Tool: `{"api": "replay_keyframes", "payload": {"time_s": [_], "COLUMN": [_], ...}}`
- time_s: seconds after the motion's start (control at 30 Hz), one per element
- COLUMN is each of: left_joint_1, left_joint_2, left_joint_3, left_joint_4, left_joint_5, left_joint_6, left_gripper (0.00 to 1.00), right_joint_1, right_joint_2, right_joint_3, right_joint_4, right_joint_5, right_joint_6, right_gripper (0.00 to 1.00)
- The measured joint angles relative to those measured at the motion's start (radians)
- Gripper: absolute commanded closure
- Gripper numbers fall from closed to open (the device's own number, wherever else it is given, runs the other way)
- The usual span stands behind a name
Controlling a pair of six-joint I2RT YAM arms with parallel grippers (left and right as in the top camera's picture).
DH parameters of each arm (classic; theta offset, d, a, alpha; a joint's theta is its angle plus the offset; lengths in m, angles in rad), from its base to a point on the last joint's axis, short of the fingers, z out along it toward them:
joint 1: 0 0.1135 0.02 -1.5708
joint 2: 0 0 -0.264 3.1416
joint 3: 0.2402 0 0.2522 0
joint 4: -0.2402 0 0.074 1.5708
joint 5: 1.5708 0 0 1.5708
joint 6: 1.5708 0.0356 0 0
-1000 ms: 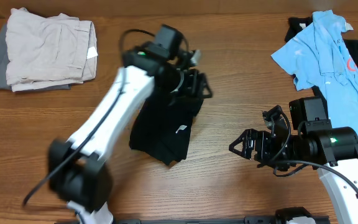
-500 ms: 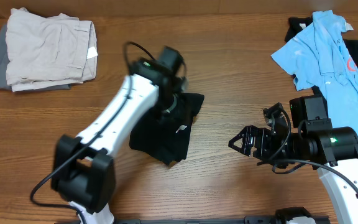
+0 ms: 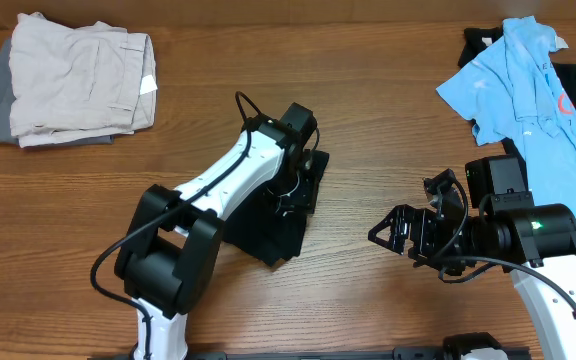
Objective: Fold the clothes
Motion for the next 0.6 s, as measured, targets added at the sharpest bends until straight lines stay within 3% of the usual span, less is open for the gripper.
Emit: {"api": "replay_keyframes", "payload": {"time_s": [0.2,0.47,0.6], "left_joint_1": [-0.026,-0.089,-0.096], "left_joint_2": [0.018,0.018,0.018], "left_joint_3": [-0.001,0.084,0.149], "left_joint_4": [0.043,-0.122,-0.130], "left_joint_5": [0.085,0.156,0.185], "left_joint_6": [0.001,0.008,0.034], "left_gripper": [0.49,0.46,0.42], "right_joint_1": [0.000,0.000,0.000], "right_joint_2": [0.000,0.000,0.000], "right_joint_3": [0.000,0.000,0.000], "right_joint_4": [0.000,0.005,0.004], "right_joint_5": [0.000,0.000,0.000], "right_joint_6": [0.000,0.000,0.000], "right_gripper": [0.00,0.00,0.00]}}
